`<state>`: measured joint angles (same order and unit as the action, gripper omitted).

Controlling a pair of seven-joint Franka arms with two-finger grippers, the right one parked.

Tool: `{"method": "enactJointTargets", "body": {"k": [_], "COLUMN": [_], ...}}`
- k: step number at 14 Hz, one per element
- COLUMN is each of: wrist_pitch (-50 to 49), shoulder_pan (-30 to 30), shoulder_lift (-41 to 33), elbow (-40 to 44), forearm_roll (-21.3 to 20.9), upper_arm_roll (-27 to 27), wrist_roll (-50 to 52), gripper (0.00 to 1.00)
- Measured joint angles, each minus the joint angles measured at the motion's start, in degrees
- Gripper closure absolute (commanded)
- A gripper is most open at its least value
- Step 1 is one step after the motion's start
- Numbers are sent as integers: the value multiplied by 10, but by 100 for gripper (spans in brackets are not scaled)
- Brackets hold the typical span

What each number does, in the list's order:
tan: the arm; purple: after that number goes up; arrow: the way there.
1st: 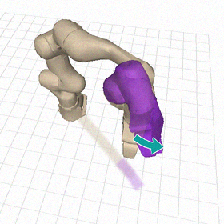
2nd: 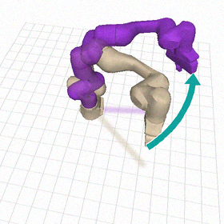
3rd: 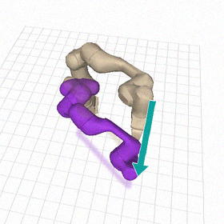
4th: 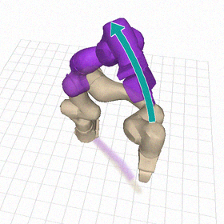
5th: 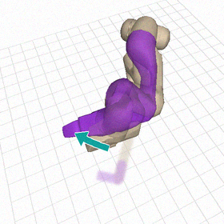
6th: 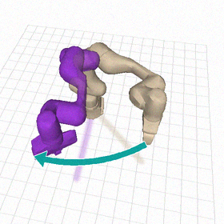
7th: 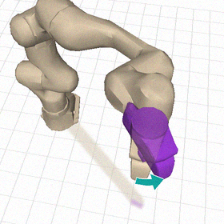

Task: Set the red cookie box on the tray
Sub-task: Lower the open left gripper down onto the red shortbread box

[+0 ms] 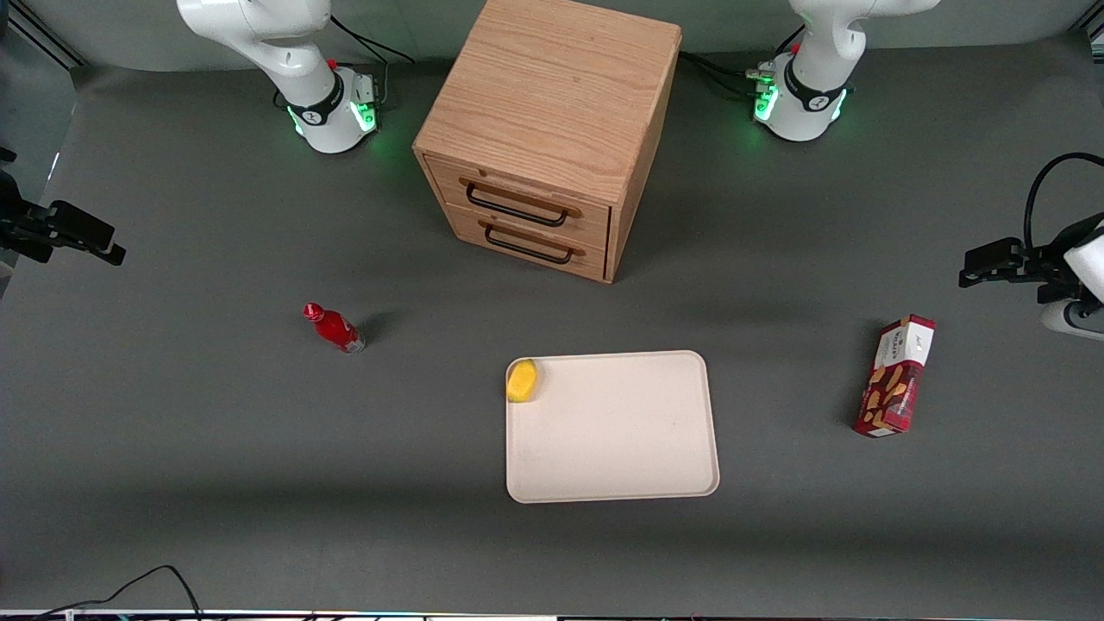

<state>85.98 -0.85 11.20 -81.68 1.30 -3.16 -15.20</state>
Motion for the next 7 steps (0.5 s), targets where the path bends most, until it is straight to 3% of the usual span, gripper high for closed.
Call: {"method": "enactJointTargets", "body": {"k": [4,7], "wrist_pitch": [-7,24], "shoulder_pan": [1,3], "shoulder_lift": [-1,12], "elbow": [5,-16], "forearm_roll": [-9,-51], "upper_arm_roll": [-3,-14], "wrist_roll": [1,-61], "gripper": [0,0]}}
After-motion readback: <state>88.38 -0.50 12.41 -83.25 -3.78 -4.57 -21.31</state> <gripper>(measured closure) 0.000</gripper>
